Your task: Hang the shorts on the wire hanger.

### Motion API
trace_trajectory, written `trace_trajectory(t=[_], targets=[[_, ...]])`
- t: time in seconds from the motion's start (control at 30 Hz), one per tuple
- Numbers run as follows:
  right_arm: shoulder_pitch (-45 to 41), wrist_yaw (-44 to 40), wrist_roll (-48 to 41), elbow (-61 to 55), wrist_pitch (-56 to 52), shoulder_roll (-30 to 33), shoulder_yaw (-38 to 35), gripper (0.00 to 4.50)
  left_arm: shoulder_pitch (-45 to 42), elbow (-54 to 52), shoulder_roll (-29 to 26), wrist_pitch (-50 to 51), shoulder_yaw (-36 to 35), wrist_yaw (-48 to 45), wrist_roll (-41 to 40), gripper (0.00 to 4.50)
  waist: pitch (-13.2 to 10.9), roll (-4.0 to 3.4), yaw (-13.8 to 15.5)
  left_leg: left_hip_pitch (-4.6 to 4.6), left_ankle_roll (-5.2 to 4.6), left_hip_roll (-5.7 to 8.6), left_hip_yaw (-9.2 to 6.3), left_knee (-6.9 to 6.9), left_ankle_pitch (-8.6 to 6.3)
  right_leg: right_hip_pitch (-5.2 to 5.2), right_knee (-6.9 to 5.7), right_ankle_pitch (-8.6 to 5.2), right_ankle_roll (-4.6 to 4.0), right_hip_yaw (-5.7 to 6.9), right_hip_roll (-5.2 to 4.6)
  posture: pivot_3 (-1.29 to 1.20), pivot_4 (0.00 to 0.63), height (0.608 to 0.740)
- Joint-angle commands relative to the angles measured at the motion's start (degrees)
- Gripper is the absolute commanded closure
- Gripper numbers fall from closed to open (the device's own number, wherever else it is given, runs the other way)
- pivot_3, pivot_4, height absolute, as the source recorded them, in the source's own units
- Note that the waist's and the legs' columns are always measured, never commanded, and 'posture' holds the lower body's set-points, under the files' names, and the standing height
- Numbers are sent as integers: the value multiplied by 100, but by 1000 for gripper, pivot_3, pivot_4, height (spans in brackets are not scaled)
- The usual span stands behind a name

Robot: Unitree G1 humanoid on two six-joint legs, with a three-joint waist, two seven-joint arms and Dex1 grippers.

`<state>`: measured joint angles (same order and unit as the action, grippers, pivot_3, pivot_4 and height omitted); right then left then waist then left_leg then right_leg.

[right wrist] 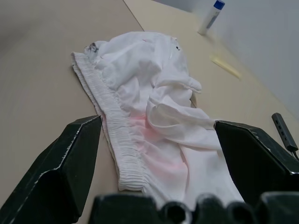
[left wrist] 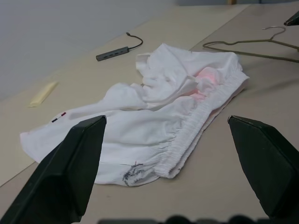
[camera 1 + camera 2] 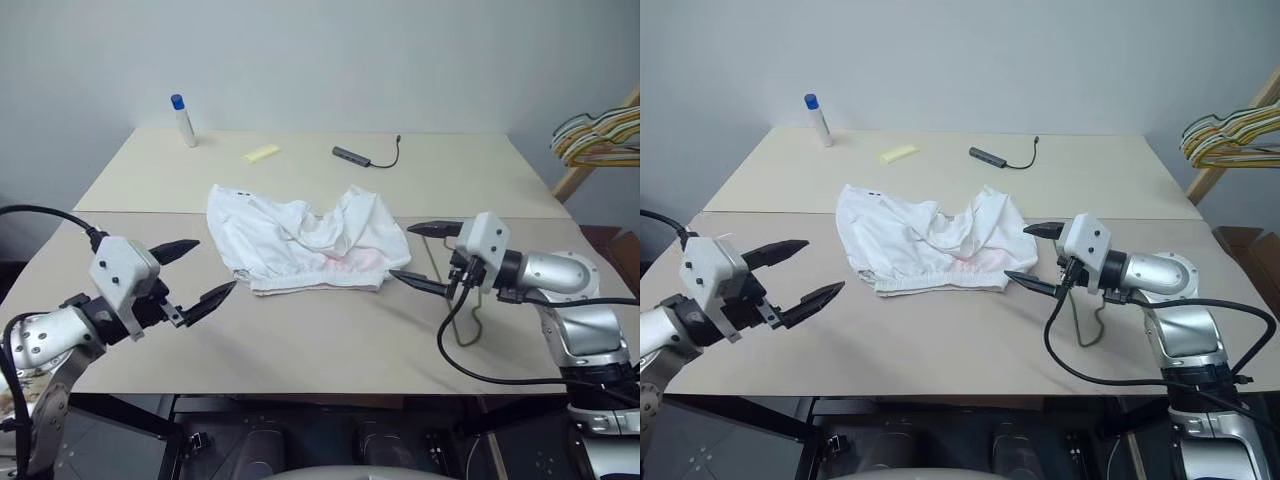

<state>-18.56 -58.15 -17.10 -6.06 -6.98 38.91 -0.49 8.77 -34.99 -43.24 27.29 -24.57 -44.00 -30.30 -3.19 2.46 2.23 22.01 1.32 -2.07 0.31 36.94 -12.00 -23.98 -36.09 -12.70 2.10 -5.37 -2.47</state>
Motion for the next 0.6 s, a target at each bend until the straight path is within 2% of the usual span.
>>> trace_trajectory(t=[0.03,0.4,0.6], targets=[[-21,87,-89,-126,-14,10,-137,37,-59,-109,-35,-182,-48,-98,-77,0,0,0,2,0,0,0,0,0,0,0,0,0,0,0,0,156,0,740],[168,195,6,-413,27,-38,8,37,-202,-137,-60,-101,-95,-148,-355,0,0,0,-1,-1,0,-1,0,0,0,0,-1,0,-1,1,0,158,0,740],[-126,531,1252,-350,158,-127,975,37,-487,-193,1,16,-70,-105,-826,0,2,1,-15,-2,0,-1,2,0,0,-2,-2,0,0,0,0,132,0,740]])
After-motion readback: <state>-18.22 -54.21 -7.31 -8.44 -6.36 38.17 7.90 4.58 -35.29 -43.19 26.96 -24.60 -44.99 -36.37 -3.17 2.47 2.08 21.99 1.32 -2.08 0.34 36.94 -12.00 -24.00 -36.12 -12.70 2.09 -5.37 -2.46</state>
